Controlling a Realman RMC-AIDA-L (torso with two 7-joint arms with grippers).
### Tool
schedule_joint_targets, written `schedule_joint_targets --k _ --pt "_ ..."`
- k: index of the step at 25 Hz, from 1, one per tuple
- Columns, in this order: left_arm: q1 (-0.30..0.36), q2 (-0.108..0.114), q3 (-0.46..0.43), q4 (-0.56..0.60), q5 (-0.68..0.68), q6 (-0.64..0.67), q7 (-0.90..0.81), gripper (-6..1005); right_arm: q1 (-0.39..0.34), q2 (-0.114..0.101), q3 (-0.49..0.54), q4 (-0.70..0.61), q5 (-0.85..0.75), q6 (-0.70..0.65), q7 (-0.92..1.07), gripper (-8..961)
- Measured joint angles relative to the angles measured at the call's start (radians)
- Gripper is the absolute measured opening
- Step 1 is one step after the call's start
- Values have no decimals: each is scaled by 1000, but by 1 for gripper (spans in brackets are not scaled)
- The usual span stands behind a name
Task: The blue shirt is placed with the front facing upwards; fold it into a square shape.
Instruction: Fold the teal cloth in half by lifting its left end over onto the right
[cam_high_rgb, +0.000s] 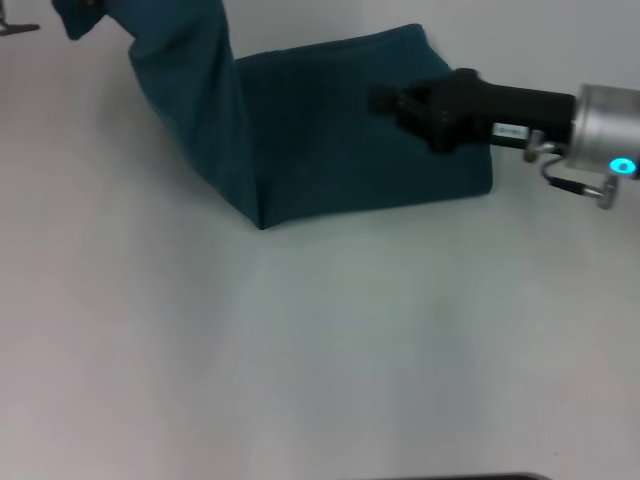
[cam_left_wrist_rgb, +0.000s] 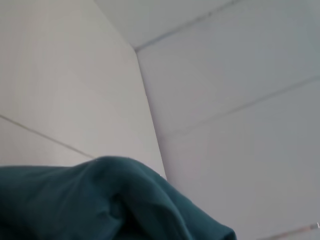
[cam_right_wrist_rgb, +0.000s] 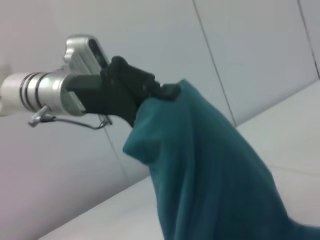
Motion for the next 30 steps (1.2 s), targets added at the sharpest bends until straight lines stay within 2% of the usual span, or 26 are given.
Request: schedule_joint_targets --k 4,13,22,30 --pt "-27 -16 37 -3 3 -2 -5 74 -54 -6 -9 -42 -39 -66 32 6" --pt "-66 -30 158 8 9 -45 -10 75 -78 -4 -14 -85 -228 -138 113 7" --pt "-100 -62 208 10 10 -103 -12 75 -82 4 -20 -75 -256 -152 80 6" --pt "-142 -78 314 18 12 -181 -50 74 -79 9 -50 -63 -251 -145 71 6"
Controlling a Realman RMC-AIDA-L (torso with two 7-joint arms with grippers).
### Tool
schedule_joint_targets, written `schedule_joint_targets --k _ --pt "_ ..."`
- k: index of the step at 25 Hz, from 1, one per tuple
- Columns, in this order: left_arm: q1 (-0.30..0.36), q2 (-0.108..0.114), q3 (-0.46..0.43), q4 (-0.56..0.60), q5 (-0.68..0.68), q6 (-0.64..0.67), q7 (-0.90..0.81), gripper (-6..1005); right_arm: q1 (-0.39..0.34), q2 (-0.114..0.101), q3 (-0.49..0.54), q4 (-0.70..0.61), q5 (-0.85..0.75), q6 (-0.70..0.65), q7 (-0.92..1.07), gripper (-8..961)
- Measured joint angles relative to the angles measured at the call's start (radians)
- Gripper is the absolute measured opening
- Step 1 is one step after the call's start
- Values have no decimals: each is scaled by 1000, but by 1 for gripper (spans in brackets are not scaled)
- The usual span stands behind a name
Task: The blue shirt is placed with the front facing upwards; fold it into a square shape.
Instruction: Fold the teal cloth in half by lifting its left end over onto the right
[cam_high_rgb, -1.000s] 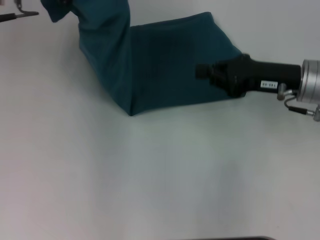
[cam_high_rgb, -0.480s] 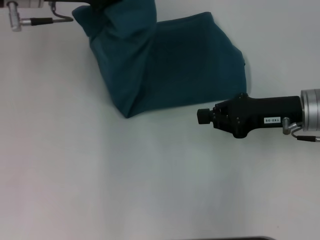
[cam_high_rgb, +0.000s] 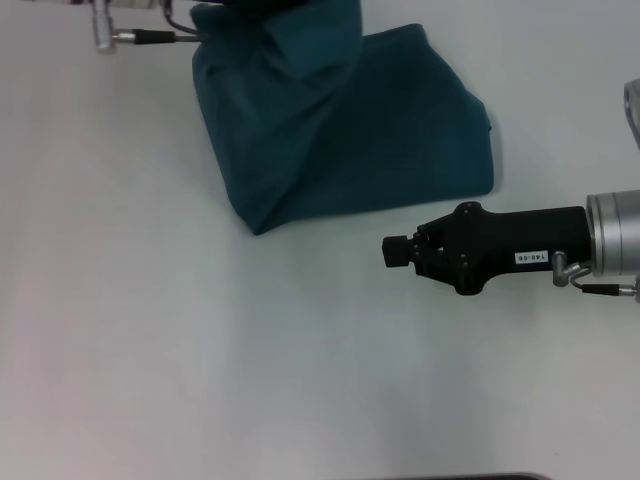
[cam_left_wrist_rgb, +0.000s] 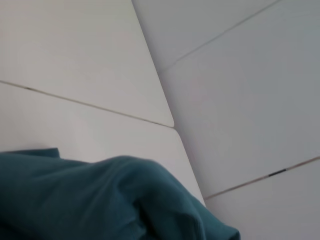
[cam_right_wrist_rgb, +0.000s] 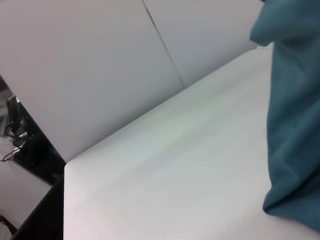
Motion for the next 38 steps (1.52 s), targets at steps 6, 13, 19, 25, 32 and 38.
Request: schedule_joint_targets --k 6,13,19,25,32,38 --pt "-16 -27 36 12 1 -44 -1 75 4 0 -1 7 -3 6 -2 7" --pt "-53 -28 78 71 3 -133 -1 74 3 -1 -2 11 -3 7 -2 7" --pt "-104 -30 88 128 26 -215 -1 74 6 -1 -2 17 -4 9 -2 6" --pt "-160 -31 109 176 44 -256 -1 74 3 -1 -2 18 -2 10 -2 6" --pt "-200 -42 147 199 56 -279 -1 75 4 -1 -2 18 -2 21 -2 6" --pt "-221 -47 149 204 77 -286 -4 75 2 -1 -2 21 -3 29 -2 6"
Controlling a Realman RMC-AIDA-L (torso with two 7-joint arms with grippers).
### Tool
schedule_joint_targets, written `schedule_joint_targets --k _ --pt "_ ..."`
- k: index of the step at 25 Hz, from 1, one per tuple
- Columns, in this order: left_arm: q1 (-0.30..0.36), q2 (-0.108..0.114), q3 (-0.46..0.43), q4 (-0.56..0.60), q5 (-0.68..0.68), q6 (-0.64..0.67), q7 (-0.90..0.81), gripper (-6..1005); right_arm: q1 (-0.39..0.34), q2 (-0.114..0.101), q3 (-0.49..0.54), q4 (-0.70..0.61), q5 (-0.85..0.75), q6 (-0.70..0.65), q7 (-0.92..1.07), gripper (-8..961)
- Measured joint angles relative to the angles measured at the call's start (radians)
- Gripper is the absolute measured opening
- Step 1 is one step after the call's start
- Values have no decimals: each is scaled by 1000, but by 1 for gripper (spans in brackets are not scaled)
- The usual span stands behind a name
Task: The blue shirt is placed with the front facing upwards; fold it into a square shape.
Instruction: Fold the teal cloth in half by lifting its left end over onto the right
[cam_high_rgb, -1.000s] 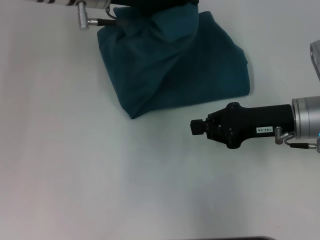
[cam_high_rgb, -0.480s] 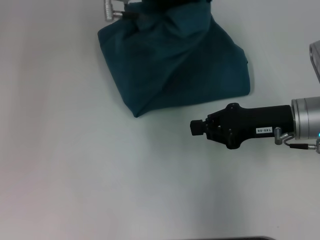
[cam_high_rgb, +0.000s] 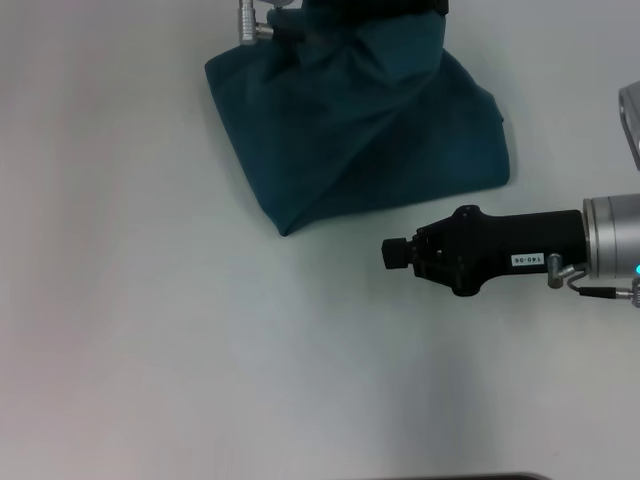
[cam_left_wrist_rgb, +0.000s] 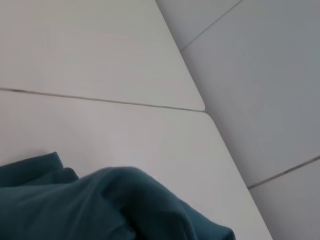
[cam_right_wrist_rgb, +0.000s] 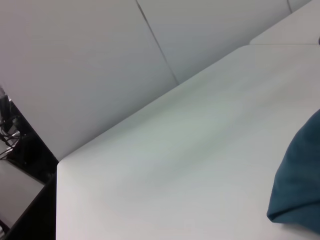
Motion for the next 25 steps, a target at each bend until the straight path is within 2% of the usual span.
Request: schedule_joint_targets --k 8,9,13,17,22,25 --pt "-18 0 -3 12 4 -16 -8 76 0 0 0 10 0 3 0 7" --pt "-37 -3 1 23 16 -16 -10 76 0 0 0 10 -1 4 0 7" --pt "-50 -19 4 18 24 -23 -10 197 0 0 0 14 -3 5 0 7" --pt "-52 -22 -1 4 22 -30 -4 295 -2 -1 0 21 -3 5 0 7" --pt "8 -24 -14 -77 13 -12 -5 408 -5 -3 0 22 -4 8 0 7" --pt "83 -31 -23 -174 -45 25 24 491 -9 -5 0 22 -4 8 0 7"
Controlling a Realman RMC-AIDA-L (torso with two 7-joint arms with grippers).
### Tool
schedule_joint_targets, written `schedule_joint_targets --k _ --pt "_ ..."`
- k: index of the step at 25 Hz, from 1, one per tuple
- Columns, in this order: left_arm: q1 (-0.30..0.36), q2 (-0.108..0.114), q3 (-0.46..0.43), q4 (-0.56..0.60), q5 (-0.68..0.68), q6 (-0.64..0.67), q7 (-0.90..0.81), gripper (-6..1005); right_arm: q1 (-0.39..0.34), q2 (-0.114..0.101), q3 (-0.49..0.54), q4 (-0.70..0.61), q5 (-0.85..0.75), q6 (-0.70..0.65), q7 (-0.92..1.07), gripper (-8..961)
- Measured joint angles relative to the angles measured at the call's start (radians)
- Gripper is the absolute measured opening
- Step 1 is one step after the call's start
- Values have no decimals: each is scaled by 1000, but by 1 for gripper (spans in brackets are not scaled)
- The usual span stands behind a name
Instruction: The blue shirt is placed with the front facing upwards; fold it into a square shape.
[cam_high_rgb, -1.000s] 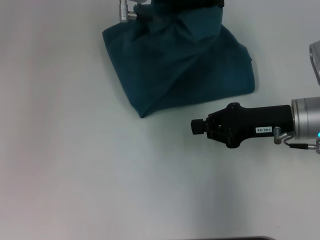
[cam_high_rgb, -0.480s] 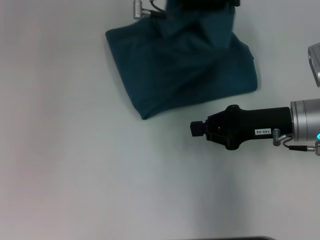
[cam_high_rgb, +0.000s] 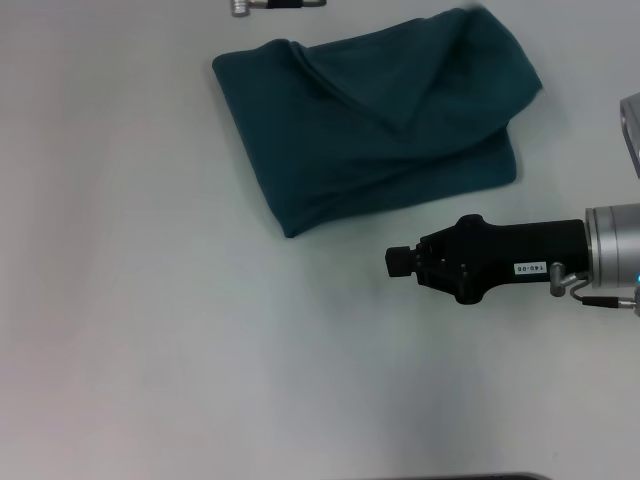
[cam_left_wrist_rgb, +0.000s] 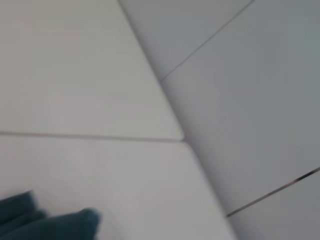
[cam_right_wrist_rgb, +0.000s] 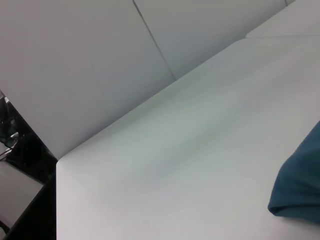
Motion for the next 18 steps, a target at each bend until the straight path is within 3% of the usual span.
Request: schedule_joint_targets --k 3,11,15,18 --pt "43 6 -3 -36 -98 54 60 604 2 0 0 0 0 1 0 7" --pt "76 24 -15 -15 -104 65 51 854 5 -2 0 0 -2 6 7 6" --pt "117 43 -33 2 -106 90 26 851 -5 -6 15 -21 2 -8 26 6" --pt "189 36 -117 -50 -112 145 24 850 -23 -7 56 -133 18 -37 128 6"
